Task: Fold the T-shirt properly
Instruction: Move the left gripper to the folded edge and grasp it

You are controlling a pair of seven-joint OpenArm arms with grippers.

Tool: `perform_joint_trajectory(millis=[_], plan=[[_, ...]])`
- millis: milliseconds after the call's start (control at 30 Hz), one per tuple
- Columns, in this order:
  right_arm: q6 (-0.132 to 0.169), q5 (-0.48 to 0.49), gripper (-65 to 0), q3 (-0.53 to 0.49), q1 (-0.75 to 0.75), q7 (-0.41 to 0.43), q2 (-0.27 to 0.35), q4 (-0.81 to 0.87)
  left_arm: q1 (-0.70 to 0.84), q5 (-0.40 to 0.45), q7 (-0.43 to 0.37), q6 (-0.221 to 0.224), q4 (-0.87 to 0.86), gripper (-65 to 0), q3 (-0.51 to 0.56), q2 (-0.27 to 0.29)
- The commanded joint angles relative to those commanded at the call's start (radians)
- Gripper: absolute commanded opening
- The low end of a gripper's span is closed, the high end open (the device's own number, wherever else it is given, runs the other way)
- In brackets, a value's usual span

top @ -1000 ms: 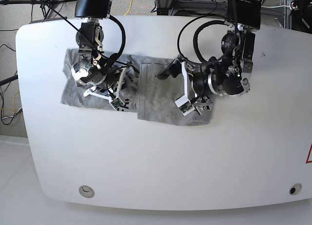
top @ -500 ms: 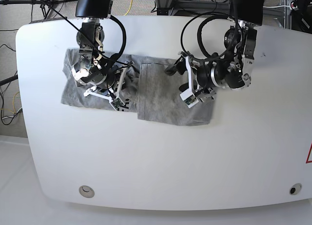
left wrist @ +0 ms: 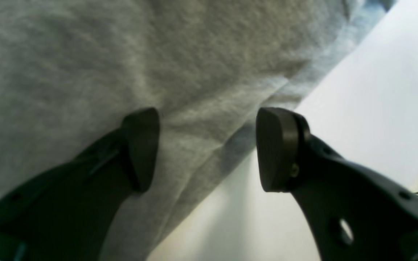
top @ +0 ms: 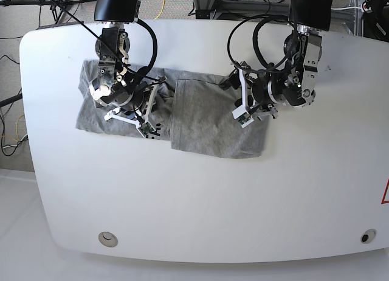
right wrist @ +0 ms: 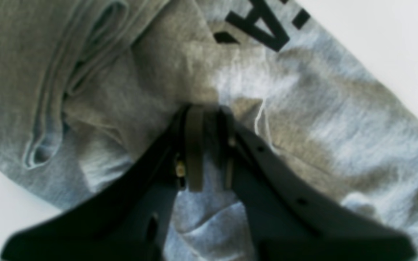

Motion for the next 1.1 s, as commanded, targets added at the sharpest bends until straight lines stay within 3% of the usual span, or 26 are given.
perform_joint_trajectory(millis=[167, 367, 433, 500, 567, 767, 900, 1100], plan=[[0.000, -0.002, -57.8, 0.000, 0.002, 0.005, -0.003, -0.009, 0.017, 0.062, -0.080, 0.000, 0.013, -31.5, -0.010, -0.019], [0.000, -0.001, -57.9, -0.001, 0.004, 0.006, -0.002, -0.010, 0.003, 0.050, -0.058, 0.000, 0.019, -30.1, 0.025, -0.021], [0.000, -0.002, -57.9, -0.001, 0.004, 0.005, -0.002, -0.009, -0.003, 0.034, -0.022, 0.000, 0.023, -25.8, 0.052, -0.018], [0.000, -0.004, -58.0, -0.002, 0.005, 0.004, -0.005, -0.004, -0.029, -0.010, 0.040, 0.000, 0.037, -10.3, 0.140, -0.008], [0.000, -0.004, -58.0, -0.002, 0.005, 0.003, -0.006, -0.004, -0.033, -0.011, 0.044, 0.000, 0.036, -8.9, 0.153, -0.010], [0.000, -0.003, -58.0, 0.000, 0.004, -0.001, -0.008, -0.010, -0.032, -0.009, 0.034, 0.000, 0.036, -12.9, 0.156, -0.011], [0.000, 0.000, -58.0, 0.003, 0.000, -0.001, -0.012, -0.007, -0.019, 0.010, 0.022, 0.000, 0.049, -22.3, 0.165, -0.010], [0.000, 0.003, -58.2, 0.002, -0.001, -0.004, -0.015, -0.004, -0.014, 0.007, 0.032, 0.000, 0.054, -24.3, 0.134, -0.018]])
